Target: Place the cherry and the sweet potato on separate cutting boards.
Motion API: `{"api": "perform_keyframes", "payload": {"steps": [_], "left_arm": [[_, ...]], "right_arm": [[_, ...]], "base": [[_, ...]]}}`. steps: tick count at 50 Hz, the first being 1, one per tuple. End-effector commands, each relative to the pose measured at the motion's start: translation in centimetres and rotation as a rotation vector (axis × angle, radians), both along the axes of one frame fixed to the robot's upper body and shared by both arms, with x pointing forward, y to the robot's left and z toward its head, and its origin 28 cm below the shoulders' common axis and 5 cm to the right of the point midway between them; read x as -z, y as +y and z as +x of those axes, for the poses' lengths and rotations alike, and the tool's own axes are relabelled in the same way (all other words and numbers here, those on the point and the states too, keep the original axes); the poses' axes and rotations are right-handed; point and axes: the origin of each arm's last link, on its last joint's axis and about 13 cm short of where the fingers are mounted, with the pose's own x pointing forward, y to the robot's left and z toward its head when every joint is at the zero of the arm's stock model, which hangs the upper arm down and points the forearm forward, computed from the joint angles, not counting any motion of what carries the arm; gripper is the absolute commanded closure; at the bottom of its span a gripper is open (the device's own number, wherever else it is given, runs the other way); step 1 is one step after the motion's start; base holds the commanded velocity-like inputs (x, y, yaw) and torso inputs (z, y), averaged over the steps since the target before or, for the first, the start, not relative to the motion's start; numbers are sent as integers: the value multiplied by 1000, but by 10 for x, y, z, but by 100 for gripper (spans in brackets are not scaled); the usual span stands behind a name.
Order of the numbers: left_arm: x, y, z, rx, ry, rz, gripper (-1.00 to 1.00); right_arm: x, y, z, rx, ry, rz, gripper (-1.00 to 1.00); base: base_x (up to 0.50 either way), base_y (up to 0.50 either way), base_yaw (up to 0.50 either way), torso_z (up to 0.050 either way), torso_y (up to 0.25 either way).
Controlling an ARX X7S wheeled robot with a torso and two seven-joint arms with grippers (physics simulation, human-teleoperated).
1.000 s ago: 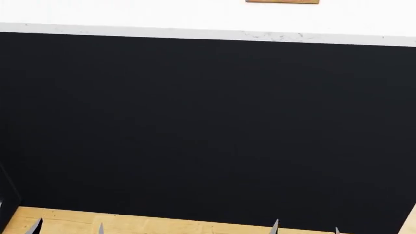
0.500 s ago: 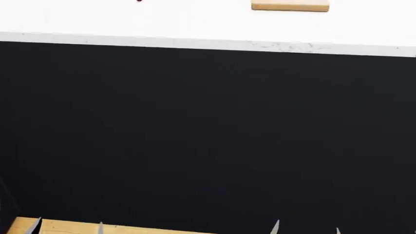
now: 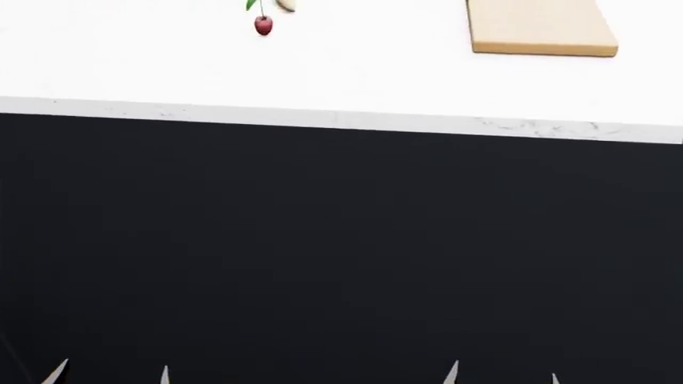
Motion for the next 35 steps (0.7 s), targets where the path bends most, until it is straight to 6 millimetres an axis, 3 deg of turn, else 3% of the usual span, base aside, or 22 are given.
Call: {"api": "perform_keyframes", "payload": {"steps": [1, 8, 10, 14, 17, 18, 19, 24, 27, 29, 32, 35], "left_arm": [[-3, -2, 1, 27, 6, -75, -100], [-7, 0, 2, 27, 42, -106, -100], [-19, 1, 4, 40, 49, -93, -100], [-63, 10, 2, 102, 41, -129, -100], [-110, 24, 2, 161, -6, -79, -100], [-115, 26, 2, 175, 1, -106, -100], [-142, 34, 8, 192, -22, -116, -100], [-186, 48, 23, 184, -78, -10, -100], [-214, 59, 31, 235, 44, -98, -100], [-237, 69, 39, 173, 2, -13, -100], [-252, 76, 47, 140, 2, -17, -100], [-252, 76, 54, 64, -5, 46, -100]], "right_arm": [[-1, 0, 2, 1, -10, 5, -100], [-4, -2, 2, 22, 5, -2, -100], [-17, -7, 2, 42, -11, 26, -100], [-55, -18, -4, 7, -67, 44, -100], [-98, -28, -9, -61, -75, -24, -100], [-104, -30, -10, -64, -88, -20, -100], [-127, -39, -9, -87, -60, -14, -100], [-169, -58, -4, -87, -65, -38, -100], [-197, -69, -1, -112, -99, -19, -100], [-213, -77, 3, -109, -57, -91, -100], [-224, -82, 6, -118, -33, -109, -100], [-229, -84, 7, -140, 2, -83, -100]], "base": [[366, -416, 0, 0, 0], [231, -266, 0, 0, 0], [0, 0, 0, 0, 0], [0, 0, 0, 0, 0], [0, 0, 0, 0, 0], [0, 0, 0, 0, 0], [0, 0, 0, 0, 0], [0, 0, 0, 0, 0], [0, 0, 0, 0, 0], [0, 0, 0, 0, 0], [0, 0, 0, 0, 0], [0, 0, 0, 0, 0]]}}
